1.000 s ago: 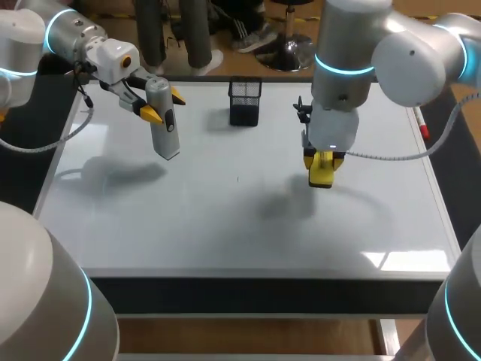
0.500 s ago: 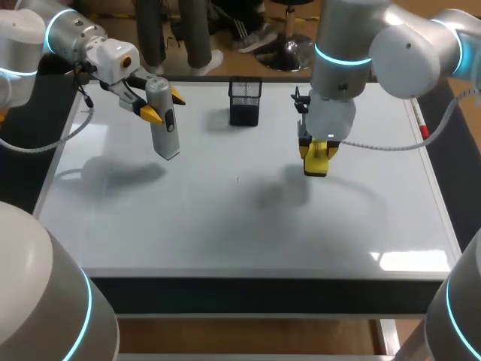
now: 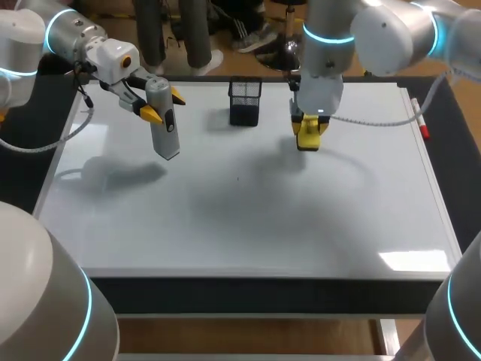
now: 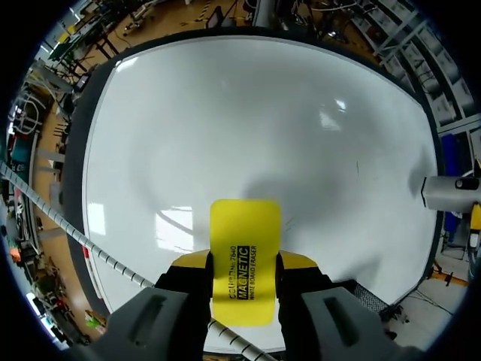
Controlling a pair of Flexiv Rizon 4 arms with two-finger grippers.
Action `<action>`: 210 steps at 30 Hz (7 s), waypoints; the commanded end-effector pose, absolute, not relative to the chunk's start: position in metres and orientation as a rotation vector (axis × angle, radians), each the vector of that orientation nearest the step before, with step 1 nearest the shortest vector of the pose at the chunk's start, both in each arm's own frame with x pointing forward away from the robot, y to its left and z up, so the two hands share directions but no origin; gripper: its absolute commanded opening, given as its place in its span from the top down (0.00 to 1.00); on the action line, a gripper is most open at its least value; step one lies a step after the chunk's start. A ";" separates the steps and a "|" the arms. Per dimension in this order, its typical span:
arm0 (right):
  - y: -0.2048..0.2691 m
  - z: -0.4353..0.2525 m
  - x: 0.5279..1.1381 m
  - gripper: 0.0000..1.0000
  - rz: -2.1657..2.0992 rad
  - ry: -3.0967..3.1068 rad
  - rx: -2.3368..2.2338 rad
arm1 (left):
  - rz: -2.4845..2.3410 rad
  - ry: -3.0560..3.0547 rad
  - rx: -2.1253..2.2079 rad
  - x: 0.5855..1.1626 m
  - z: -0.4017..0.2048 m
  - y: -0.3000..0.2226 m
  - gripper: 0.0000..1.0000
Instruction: Pick up the inspection probe, press it on each red-marked spot on the whiteboard one by one, put down the probe, pick up the eraser, and wipe off all the red marks.
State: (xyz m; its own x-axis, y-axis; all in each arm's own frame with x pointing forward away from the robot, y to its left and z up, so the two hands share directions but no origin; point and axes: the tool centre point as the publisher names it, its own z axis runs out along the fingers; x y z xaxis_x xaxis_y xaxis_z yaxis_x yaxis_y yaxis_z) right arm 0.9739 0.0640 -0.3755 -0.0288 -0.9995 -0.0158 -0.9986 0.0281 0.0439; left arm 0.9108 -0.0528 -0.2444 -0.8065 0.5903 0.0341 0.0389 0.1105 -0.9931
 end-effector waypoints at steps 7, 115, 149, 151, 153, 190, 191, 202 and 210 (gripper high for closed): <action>0.070 -0.390 1.031 1.00 -0.111 -2.190 2.121 | 1.738 -1.969 -0.612 0.912 -0.243 -0.053 1.00; -0.073 -0.266 1.023 0.00 -0.745 -3.343 0.687 | 1.738 -1.969 -0.612 0.912 -0.243 -0.053 1.00; -0.073 -0.266 1.023 0.00 -0.745 -3.343 0.687 | 1.751 -1.902 -0.552 0.994 -0.188 -0.135 1.00; -0.073 -0.266 1.023 0.00 -0.745 -3.343 0.687 | 1.760 -1.906 -0.546 0.999 -0.183 -0.139 1.00; -0.073 -0.266 1.023 0.00 -0.745 -3.343 0.687 | 1.769 -1.914 -0.542 1.006 -0.178 -0.143 1.00; -0.073 -0.266 1.023 0.00 -0.745 -3.343 0.687 | 2.002 -2.048 -0.218 1.060 -0.162 -0.215 1.00; -0.073 -0.266 1.023 0.00 -0.745 -3.343 0.687 | 2.013 -2.061 -0.193 1.060 -0.161 -0.215 1.00; -0.073 -0.266 1.023 0.00 -0.745 -3.343 0.687 | 2.076 -2.085 -0.108 1.068 -0.163 -0.225 1.00; -0.073 -0.266 1.023 0.00 -0.745 -3.343 0.687 | 2.110 -2.137 -0.030 1.073 -0.166 -0.226 1.00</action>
State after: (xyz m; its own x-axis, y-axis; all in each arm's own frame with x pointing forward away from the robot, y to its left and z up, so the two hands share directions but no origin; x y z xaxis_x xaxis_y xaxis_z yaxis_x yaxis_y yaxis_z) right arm 1.0231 -0.0726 -0.2660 -0.8639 -0.2883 -0.4129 -0.4374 0.8359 0.3315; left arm 1.0803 -0.2268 -0.1685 -0.9616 0.2602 0.0874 -0.0867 0.0142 -0.9961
